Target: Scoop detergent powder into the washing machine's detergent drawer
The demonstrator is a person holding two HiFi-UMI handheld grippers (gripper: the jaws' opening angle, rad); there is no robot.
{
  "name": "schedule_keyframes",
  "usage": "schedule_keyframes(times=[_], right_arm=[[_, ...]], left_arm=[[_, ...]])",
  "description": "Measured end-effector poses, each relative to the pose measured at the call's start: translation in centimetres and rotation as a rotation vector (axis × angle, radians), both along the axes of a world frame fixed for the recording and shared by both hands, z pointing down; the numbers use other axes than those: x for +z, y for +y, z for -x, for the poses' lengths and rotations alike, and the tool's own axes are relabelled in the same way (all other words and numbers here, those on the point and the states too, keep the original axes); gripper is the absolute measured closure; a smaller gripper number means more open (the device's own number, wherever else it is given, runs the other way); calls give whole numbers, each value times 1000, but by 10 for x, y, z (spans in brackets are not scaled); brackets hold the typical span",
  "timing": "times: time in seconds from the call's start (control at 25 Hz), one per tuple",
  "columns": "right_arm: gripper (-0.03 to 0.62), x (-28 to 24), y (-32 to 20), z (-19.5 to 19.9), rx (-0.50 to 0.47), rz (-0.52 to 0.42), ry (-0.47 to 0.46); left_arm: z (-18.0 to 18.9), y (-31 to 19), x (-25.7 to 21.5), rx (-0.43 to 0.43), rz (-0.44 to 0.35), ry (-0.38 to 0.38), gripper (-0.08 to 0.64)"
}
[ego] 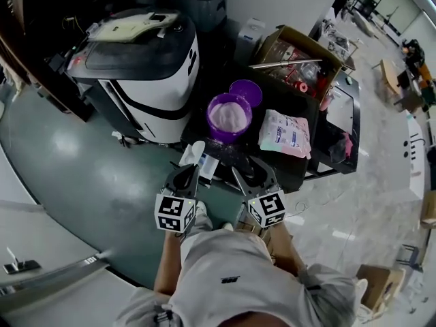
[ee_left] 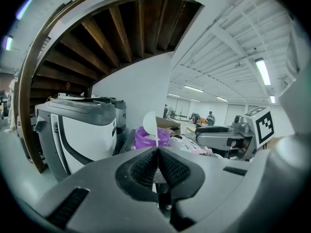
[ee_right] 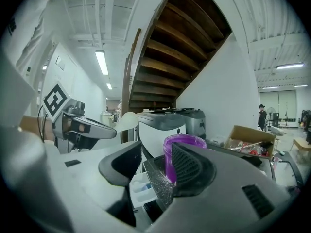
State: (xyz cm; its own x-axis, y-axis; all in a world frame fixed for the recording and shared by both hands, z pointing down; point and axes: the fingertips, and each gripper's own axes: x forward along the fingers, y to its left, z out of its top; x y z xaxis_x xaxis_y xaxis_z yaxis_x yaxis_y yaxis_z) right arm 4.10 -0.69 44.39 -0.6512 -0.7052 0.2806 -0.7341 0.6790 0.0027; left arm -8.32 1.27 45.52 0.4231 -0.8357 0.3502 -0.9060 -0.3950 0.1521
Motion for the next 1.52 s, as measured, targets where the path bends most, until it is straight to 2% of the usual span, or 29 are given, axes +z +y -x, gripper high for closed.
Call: schedule_keyframes(times=[0.44, 0.76, 1.0, 1.52], right_arm=[[406, 6, -38, 15, 130, 15, 31], [405, 10, -68, -3, 191, 31, 35], [405, 18, -101, -16, 161, 38, 35], [406, 21, -167, -44, 59, 44, 8]], left_arm=[[15, -52, 8, 140, 27, 24, 544], [2, -88, 14, 189, 67, 12, 545], [-15, -119, 18, 179, 107, -18, 543], [-46, -173, 27, 95, 217, -95, 544]])
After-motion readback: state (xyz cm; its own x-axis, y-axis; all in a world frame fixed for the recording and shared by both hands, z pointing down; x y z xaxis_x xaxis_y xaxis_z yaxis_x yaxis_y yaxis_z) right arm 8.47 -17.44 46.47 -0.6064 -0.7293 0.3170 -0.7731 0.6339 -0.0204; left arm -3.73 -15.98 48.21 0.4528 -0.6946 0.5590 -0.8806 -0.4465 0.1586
